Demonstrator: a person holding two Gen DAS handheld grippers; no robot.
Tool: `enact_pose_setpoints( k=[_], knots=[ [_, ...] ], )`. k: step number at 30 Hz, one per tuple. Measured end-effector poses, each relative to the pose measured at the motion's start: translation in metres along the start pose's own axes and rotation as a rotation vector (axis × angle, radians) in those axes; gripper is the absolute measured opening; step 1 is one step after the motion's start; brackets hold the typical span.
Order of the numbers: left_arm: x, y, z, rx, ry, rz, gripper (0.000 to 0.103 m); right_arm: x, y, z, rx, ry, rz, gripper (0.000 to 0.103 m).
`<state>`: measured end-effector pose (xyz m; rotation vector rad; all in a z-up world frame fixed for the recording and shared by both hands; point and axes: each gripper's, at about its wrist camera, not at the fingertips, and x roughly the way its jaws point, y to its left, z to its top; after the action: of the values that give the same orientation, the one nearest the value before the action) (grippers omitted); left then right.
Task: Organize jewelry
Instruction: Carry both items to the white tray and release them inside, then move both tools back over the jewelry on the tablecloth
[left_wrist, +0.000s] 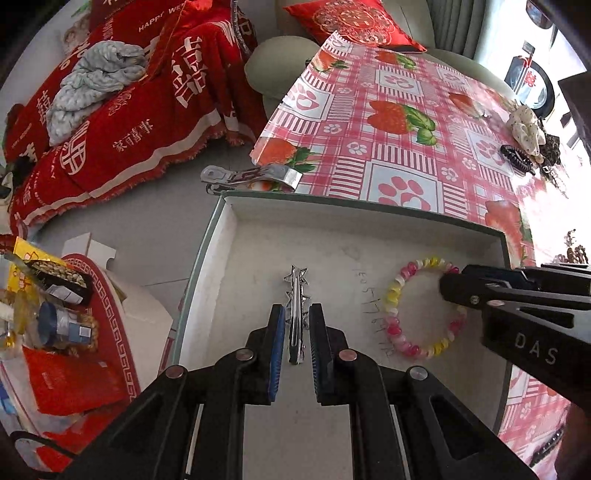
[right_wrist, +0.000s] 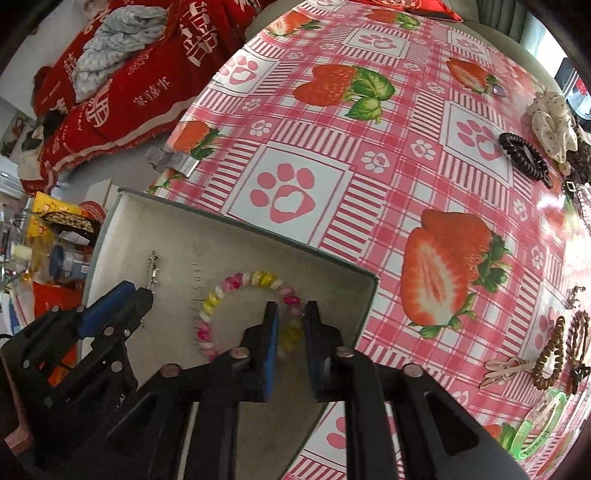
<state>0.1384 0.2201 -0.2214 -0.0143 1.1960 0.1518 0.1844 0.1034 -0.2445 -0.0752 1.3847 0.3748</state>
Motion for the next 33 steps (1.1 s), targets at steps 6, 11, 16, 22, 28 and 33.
enact_pose_setpoints(
  k=[6, 11, 16, 22, 28, 33],
  knots=[
    [-0.016, 0.008, -0.003, -0.016, -0.021, -0.013, 0.02, -0.013, 0.005, 0.002, 0.006, -0.032, 0.029, 0.037],
    [-0.027, 0.014, -0.008, -0.031, -0.028, -0.028, 0.02, -0.041, 0.003, 0.0, 0.024, -0.078, 0.063, 0.041],
    [-0.045, 0.016, -0.018, -0.053, -0.079, -0.008, 0.103, -0.07, 0.001, -0.015, 0.049, -0.119, 0.087, 0.045],
    [-0.057, 0.006, -0.027, -0.002, -0.054, -0.023, 0.103, -0.09, -0.011, -0.043, 0.108, -0.116, 0.098, 0.054],
    [-0.075, -0.019, -0.034, 0.064, -0.052, -0.071, 0.103, -0.104, -0.036, -0.076, 0.197, -0.097, 0.097, 0.066],
    [-0.088, -0.049, -0.035, 0.11, -0.033, -0.139, 0.103, -0.115, -0.062, -0.107, 0.271, -0.089, 0.068, 0.071]
  ],
)
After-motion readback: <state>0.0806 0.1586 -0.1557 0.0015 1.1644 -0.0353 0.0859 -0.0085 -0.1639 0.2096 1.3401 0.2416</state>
